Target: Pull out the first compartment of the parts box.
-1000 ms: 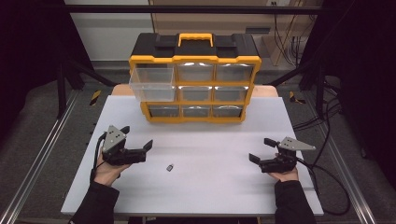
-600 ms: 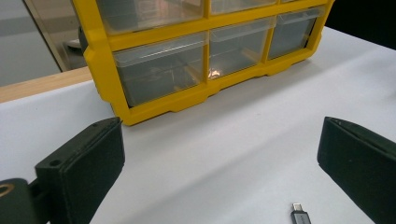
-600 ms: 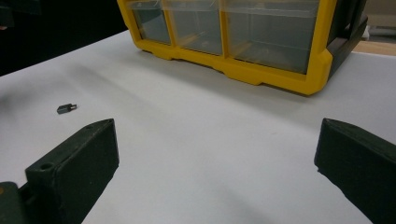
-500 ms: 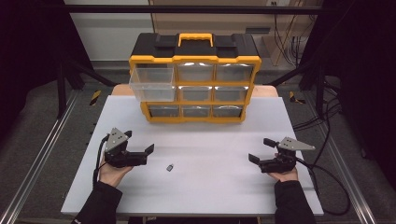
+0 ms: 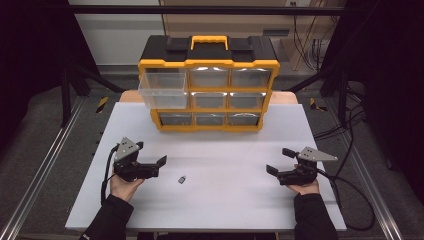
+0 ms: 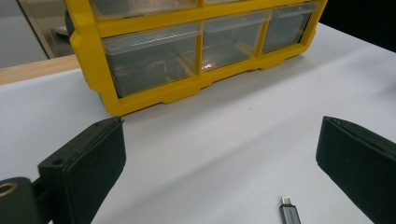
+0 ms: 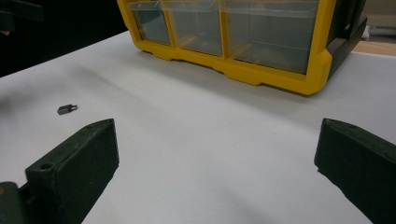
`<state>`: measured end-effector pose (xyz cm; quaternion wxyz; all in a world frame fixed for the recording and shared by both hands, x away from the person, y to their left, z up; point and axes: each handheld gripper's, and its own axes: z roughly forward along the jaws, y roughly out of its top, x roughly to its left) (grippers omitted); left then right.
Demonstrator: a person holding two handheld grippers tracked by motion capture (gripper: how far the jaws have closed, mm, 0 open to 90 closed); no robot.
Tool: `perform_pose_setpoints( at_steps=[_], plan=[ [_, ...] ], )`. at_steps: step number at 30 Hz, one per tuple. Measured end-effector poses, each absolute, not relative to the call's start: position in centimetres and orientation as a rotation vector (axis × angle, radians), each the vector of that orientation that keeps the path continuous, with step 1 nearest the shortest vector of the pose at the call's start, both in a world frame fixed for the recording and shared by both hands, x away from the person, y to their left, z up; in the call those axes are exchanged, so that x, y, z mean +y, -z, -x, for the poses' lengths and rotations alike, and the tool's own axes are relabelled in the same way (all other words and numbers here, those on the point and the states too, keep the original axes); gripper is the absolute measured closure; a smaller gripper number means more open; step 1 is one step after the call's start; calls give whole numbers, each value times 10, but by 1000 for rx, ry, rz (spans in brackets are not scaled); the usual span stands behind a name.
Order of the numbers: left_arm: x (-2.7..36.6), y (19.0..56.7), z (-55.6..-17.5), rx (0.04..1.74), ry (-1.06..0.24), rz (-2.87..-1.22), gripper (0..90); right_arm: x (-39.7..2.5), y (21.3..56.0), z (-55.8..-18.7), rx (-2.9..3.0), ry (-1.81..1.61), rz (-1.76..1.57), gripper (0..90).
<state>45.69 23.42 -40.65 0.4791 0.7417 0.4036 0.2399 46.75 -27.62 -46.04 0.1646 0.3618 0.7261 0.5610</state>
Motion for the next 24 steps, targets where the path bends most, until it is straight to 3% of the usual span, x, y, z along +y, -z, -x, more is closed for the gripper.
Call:
perform_pose_setpoints(
  at_steps=[24],
  plan=[
    [212, 423, -453, 913, -493, -1887, 7, -276, 461, -468, 2075, -1595, -1036, 3]
  ],
)
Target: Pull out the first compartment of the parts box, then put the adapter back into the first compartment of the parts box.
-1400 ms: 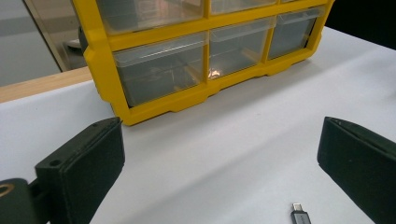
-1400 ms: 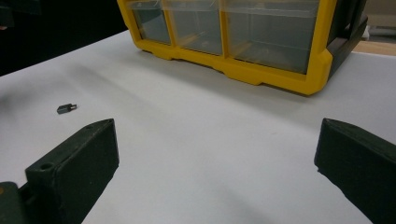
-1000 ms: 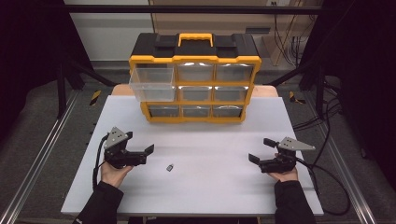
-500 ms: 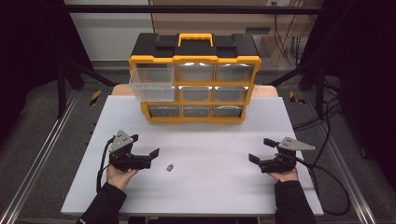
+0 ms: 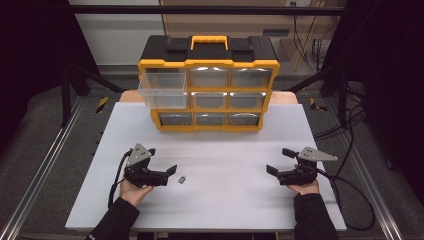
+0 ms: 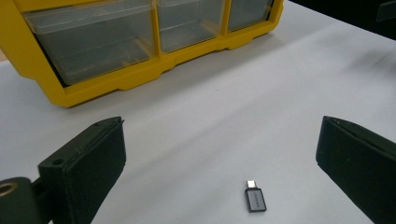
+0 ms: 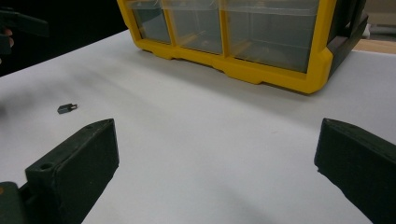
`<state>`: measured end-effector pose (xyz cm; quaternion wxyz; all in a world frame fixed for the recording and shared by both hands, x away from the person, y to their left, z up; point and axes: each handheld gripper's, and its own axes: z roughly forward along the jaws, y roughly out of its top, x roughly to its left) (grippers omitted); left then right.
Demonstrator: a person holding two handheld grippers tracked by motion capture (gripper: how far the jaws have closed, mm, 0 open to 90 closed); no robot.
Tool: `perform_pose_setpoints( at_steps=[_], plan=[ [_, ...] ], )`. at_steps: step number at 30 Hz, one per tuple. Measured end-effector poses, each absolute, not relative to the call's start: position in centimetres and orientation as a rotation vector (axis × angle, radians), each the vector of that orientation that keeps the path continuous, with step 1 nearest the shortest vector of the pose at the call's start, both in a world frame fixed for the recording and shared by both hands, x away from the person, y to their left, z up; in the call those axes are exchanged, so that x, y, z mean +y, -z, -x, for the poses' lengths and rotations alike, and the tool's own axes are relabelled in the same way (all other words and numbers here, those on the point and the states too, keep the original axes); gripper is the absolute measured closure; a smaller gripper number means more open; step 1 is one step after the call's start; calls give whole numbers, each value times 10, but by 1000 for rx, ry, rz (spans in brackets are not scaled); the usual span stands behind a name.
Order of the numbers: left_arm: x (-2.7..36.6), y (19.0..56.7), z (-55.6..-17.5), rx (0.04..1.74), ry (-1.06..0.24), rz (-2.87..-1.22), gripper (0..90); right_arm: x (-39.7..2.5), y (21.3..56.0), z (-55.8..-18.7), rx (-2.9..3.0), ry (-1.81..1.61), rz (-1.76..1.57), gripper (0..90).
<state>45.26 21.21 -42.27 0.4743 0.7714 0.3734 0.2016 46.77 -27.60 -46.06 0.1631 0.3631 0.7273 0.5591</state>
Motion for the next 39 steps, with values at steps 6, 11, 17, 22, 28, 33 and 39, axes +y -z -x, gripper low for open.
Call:
perform_pose_setpoints(
  at_steps=[6, 11, 17, 22, 28, 33, 39],
  plan=[
    [208, 427, -453, 912, -480, -1903, 8, -276, 460, -468, 2074, -1600, -1034, 3],
    [207, 428, -453, 912, -475, -1913, 7, -276, 461, -467, 2075, -1599, -1033, 3],
    [203, 430, -452, 906, -465, -1931, 7, -276, 460, -467, 2074, -1601, -1031, 3],
    [198, 434, -451, 900, -470, -1969, 7, -276, 460, -467, 2072, -1600, -1027, 3],
    [195, 437, -453, 898, -422, -1995, 1, -276, 460, -467, 2071, -1602, -1025, 3],
    [192, 440, -453, 901, -406, -2012, 1, -277, 460, -466, 2072, -1601, -1025, 3],
    [190, 444, -454, 915, -386, -2039, 4, -276, 460, -466, 2073, -1600, -1024, 3]
  ],
)
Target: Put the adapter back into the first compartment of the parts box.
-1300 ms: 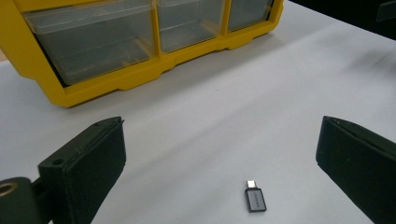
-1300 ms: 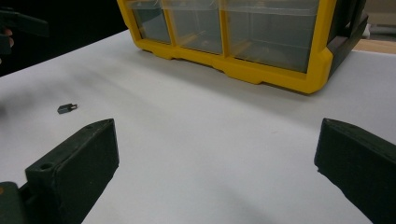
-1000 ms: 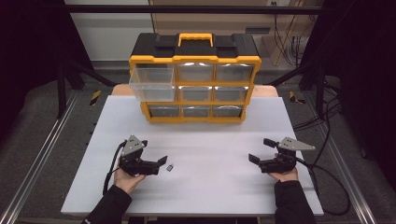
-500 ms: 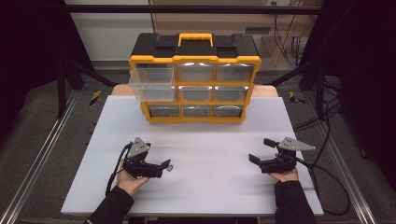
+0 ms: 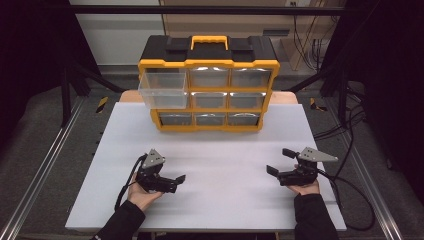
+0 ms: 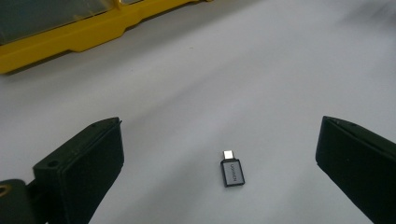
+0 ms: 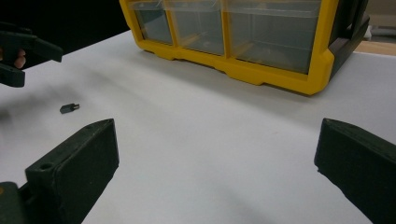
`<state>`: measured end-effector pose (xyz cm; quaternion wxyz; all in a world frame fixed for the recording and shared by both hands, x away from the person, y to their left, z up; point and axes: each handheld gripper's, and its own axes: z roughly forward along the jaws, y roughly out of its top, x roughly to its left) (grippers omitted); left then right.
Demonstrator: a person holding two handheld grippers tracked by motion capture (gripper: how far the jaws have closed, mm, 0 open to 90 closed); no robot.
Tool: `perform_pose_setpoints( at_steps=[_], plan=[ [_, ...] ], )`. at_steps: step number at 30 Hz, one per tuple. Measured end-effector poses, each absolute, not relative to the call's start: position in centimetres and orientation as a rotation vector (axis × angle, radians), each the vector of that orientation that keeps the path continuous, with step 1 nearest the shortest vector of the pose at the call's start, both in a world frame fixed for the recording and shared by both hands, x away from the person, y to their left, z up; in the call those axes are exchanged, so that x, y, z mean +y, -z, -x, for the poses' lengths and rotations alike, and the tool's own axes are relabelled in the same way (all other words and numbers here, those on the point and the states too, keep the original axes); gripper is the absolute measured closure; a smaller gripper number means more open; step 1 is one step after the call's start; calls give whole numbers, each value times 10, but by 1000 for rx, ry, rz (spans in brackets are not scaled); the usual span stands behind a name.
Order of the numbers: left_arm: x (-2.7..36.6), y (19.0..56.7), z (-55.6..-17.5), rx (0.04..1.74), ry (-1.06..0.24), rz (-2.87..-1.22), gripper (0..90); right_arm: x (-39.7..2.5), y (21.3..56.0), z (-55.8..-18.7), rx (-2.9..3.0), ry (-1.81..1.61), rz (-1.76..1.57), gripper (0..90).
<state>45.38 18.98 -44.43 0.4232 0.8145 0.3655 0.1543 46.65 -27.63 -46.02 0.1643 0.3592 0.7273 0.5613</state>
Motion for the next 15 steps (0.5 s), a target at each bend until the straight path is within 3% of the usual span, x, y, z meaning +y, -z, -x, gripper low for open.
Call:
perform_pose_setpoints(
  at_steps=[15],
  plan=[
    [181, 458, -457, 971, -337, -2119, 65, -277, 460, -466, 2073, -1601, -1025, 3]
  ],
)
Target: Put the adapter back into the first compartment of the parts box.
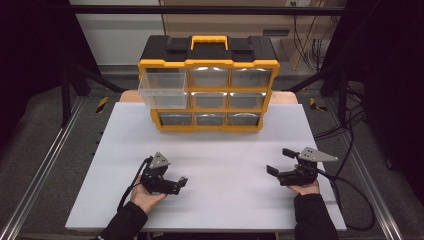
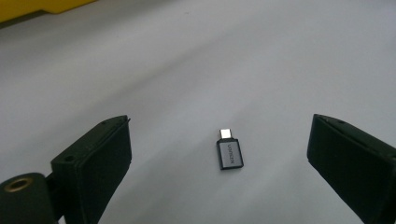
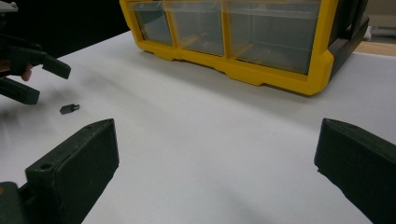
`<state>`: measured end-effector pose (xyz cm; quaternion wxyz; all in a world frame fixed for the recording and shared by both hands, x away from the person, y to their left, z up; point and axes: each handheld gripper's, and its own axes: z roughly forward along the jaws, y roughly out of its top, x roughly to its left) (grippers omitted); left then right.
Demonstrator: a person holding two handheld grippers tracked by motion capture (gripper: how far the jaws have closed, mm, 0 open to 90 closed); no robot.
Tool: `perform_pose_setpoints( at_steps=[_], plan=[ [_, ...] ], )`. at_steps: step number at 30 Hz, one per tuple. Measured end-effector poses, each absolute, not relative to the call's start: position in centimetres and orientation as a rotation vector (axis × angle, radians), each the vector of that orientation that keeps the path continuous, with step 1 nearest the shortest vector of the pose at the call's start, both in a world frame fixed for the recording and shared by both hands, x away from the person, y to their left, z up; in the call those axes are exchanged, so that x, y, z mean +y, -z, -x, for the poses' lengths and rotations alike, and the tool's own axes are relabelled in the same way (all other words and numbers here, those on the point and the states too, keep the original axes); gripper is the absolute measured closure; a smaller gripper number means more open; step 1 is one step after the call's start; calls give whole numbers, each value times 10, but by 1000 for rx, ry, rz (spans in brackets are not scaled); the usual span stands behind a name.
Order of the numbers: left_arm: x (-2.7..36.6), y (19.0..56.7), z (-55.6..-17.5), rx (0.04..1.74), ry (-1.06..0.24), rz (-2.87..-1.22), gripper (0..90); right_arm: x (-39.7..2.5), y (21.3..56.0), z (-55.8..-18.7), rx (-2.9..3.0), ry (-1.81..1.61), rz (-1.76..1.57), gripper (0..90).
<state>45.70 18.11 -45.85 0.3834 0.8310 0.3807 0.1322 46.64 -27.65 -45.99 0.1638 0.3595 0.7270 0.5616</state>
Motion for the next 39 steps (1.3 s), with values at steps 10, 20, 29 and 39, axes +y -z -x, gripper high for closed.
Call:
perform_pose_setpoints(
  at_steps=[10, 20, 29, 39],
  plan=[
    [176, 466, -458, 975, -293, -2160, 172, -276, 460, -467, 2075, -1601, -1025, 3],
    [173, 468, -458, 970, -304, -2186, 302, -276, 460, -467, 2077, -1597, -1027, 3],
    [172, 469, -457, 967, -296, -2193, 421, -276, 460, -467, 2078, -1596, -1028, 3],
    [169, 469, -455, 958, -322, -2209, 538, -276, 460, -467, 2077, -1598, -1027, 3]
  ],
)
